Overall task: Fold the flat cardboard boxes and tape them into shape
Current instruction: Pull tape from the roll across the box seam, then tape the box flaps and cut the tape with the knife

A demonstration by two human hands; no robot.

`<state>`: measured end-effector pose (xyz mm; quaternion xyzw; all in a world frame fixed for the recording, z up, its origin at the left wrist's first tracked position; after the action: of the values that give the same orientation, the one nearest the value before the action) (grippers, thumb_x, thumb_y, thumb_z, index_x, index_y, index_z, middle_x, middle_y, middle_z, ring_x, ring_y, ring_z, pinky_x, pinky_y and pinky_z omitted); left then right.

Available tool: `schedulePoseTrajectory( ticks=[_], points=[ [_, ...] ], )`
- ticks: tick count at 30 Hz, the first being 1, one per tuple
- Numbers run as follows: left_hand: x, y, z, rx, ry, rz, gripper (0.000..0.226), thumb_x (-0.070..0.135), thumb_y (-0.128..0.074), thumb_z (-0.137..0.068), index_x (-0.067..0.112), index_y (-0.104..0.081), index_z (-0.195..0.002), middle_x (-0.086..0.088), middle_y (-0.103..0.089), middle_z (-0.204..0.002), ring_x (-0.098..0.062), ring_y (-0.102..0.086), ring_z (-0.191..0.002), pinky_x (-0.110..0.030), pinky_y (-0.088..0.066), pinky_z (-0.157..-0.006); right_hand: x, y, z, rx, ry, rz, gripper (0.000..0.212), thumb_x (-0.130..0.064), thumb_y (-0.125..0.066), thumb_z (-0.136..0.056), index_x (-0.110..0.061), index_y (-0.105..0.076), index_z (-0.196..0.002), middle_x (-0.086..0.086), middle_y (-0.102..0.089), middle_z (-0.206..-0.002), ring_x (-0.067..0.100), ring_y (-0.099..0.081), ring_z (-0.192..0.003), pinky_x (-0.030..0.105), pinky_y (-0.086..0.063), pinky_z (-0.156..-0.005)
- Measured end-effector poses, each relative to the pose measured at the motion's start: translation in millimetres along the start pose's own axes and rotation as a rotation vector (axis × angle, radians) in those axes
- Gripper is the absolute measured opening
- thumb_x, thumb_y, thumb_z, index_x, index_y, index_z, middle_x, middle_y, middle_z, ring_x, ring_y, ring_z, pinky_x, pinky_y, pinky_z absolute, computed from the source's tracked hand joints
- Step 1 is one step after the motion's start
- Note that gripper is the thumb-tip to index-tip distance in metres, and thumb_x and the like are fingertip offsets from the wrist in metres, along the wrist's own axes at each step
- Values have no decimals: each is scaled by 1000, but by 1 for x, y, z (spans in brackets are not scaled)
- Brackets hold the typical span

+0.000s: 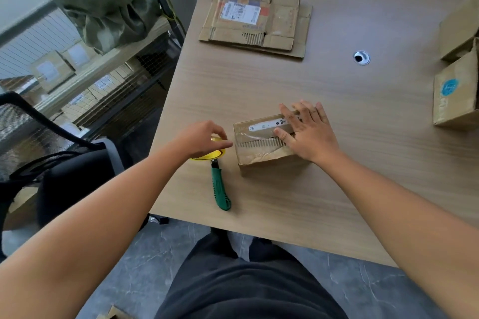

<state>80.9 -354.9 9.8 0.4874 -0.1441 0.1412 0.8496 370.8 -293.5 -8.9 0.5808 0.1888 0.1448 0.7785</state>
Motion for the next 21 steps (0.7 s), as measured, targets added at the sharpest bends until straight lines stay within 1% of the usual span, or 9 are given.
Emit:
schedulePoseTrajectory(
  ticks=[2,4,6,9,11,13,15,18,21],
  points=[
    [1,-5,-10,-62,-56,117,31,52,-65,-92,29,-74,-111,8,-70,-116,-12,-61,-98,-37,-51,-89,1,0,-2,-6,-12,-2,82,-81,2,-88,-42,-1,-160,0,-13,-163,19,4,-155,47,10,-125],
    [-1,-9,-15,-128,-74,234,17,43,-66,-93,37,-74,-108,13,-72,-102,-13,-67,-79,-38,-55,-75,2,-1,-3,-2,-17,-4,82,-81,1,-88,-42,-4,-160,1,-15,-163,20,2,-155,48,8,-125],
    [-7,-12,-19,-176,-62,275,7,42,-67,-93,46,-71,-89,12,-73,-88,-21,-64,-61,-38,-57,-59,2,-2,-4,5,-15,-11,81,-82,-1,-89,-42,-7,-159,1,-17,-162,20,0,-155,50,6,-125],
    [-14,-14,-28,-179,-89,356,18,36,-69,-94,32,-66,-76,12,-71,-115,-13,-60,-57,-30,-49,-47,1,-4,-3,32,-51,-23,81,-82,-5,-89,-42,-11,-159,1,-20,-162,20,-1,-155,52,4,-125],
    [-14,-12,-35,-164,-92,406,18,34,-70,-93,22,-66,-80,21,-60,-136,-17,-67,-70,-36,-55,-50,-1,-4,-6,56,-89,-29,85,-86,-9,-87,-40,-15,-159,1,-22,-161,20,-2,-155,54,3,-125],
    [-12,-8,-45,-157,-80,420,16,32,-71,-93,20,-68,-83,19,-45,-153,-23,-70,-83,-48,-58,-60,-1,-2,-9,76,-121,-28,91,-90,-14,-84,-38,-18,-158,3,-25,-160,22,-3,-155,55,1,-125],
    [-10,-4,-57,-157,-106,427,15,31,-71,-93,21,-67,-83,18,-42,-155,-22,-68,-77,-44,-58,-59,4,-2,-13,115,-151,-43,95,-92,-15,-83,-35,-21,-158,3,-25,-161,23,-3,-156,56,0,-125],
    [-5,0,-71,-164,-180,456,18,28,-68,-95,17,-64,-82,27,-52,-140,-6,-58,-55,-24,-49,-44,10,1,-11,273,-195,-57,91,-86,-29,-87,-27,-32,-156,7,-28,-162,29,-5,-156,55,3,-125],
    [2,1,-77,-147,-196,459,19,29,-67,-96,18,-62,-82,19,-53,-141,-1,-67,-73,-23,-46,-42,-12,3,21,651,-153,-96,69,-60,-52,-97,-10,-51,-144,14,-46,-152,37,-24,-152,55,-6,-125]
  ],
)
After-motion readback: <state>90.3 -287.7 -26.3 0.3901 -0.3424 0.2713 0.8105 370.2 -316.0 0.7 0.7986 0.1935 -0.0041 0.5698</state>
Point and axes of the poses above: each hand's wrist, its own z-axis away from the middle knuckle, its own y-axis out of the back of the hand, x = y × z, the point moved 2 cm from there along -z, towards the middle knuckle
